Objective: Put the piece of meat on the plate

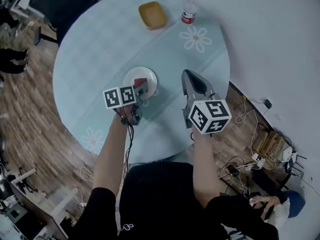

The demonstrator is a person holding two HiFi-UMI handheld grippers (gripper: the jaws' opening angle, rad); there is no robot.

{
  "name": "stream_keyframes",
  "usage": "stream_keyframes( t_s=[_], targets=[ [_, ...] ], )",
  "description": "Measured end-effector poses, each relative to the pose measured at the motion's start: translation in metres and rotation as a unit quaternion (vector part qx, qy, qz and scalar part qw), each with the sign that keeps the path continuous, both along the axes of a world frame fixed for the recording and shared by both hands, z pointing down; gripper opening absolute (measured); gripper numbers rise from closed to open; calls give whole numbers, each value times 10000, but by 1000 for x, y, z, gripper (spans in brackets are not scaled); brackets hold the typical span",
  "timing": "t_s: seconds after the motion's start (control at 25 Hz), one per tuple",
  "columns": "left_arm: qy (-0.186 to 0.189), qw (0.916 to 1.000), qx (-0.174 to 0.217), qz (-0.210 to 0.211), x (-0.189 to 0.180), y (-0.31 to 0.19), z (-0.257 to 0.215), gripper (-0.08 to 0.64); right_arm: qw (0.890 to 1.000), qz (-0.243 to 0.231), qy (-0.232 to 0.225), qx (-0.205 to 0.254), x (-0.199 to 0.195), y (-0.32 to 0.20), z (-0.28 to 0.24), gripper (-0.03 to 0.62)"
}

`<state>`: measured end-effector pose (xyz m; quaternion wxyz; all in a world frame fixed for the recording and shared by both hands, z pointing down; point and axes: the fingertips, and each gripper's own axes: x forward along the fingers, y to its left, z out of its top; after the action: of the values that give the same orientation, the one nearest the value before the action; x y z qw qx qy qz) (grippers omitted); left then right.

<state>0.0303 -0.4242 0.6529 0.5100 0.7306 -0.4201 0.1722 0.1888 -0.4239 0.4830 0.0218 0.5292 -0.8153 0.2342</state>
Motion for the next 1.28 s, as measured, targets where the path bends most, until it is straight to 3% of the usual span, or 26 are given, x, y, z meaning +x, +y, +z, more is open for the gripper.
stream_keyframes(
  t_s=[0.2, 0.32, 0.44, 0.64, 0.84, 1.04, 1.16, 1.28],
  targets=[
    [-194, 9997, -139, 88, 2, -8, 13, 95, 9998, 186, 36, -63, 15, 6, 6, 11],
    [-583, 9978, -31, 310, 1, -12, 13, 104, 9997, 216, 46, -78, 20, 8, 8, 11],
    [-1083, 9924, 82, 587, -5, -12, 13, 134, 9999, 158, 47, -45, 16, 10, 4, 11],
    [-1349, 9891, 101, 583, -18, -8, 16, 220, 10000, -6, 60, 0, 5, 12, -1, 11],
    [-1071, 9939, 208, -182, -35, -8, 1, 241, 9997, -228, 87, 31, -2, 11, -3, 11],
    [-772, 9905, 847, -755, -50, -12, -52, 220, 9986, -492, 36, 196, -20, 13, -16, 11],
    [-372, 9810, 1377, -1312, -56, -11, -97, 176, 9969, -716, 0, 338, -33, 11, -25, 11],
    [-73, 9639, 2010, -1742, -65, 3, -150, 147, 9937, -947, -62, 602, -47, 8, -49, 11]
  ],
)
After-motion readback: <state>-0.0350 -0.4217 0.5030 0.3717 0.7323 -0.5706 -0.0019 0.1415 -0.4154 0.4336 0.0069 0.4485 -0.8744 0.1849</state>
